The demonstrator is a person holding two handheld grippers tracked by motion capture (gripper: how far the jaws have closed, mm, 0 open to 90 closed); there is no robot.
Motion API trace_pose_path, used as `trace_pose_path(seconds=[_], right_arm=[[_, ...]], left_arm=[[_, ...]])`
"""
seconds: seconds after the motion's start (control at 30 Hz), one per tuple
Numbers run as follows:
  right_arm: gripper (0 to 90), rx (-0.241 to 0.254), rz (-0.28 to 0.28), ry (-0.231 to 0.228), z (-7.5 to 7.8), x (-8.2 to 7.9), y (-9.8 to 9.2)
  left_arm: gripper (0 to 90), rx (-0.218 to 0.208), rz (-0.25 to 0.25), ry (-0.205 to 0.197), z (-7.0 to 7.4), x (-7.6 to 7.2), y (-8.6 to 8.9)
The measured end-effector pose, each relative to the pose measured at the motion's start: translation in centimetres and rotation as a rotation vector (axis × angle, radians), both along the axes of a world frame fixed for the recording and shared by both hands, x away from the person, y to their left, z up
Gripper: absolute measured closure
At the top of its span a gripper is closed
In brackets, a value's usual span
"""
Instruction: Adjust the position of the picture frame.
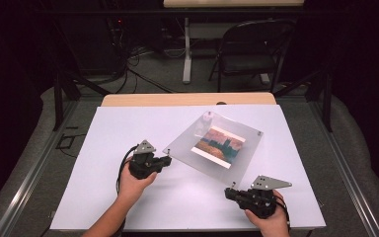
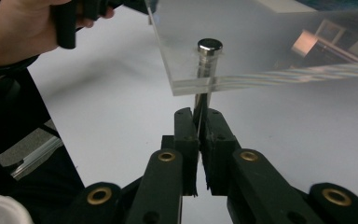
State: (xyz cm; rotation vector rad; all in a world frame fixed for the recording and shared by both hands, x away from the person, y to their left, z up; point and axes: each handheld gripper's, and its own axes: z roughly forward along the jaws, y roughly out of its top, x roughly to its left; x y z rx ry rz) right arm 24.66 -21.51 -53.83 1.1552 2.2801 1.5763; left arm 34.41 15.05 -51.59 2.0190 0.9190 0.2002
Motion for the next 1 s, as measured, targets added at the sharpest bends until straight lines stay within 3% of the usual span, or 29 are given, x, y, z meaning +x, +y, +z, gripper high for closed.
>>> trace_pose_path(seconds=[0.33,0.53,0.7,1.0], right_arm=[[85.8,0.007,-0.071,-0.014,0.3,1.0,-1.0],[85.8,-0.014,-0.094,-0.023,0.2,1.7,-1.1],[85.7,-0.03,-0.098,-0.025,0.2,2.2,-0.8],[85.7,-0.013,-0.099,-0.031,0.8,3.3,-0.2]], left_arm=[[85.6,-0.058,0.005,0.026,0.0,-5.1,1.4],[85.5,-0.069,0.01,0.03,-0.3,-6.9,1.4],[85.4,-0.071,0.02,0.038,-0.3,-7.4,1.7],[85.4,-0.1,0.054,0.033,0.1,-6.1,2.3]])
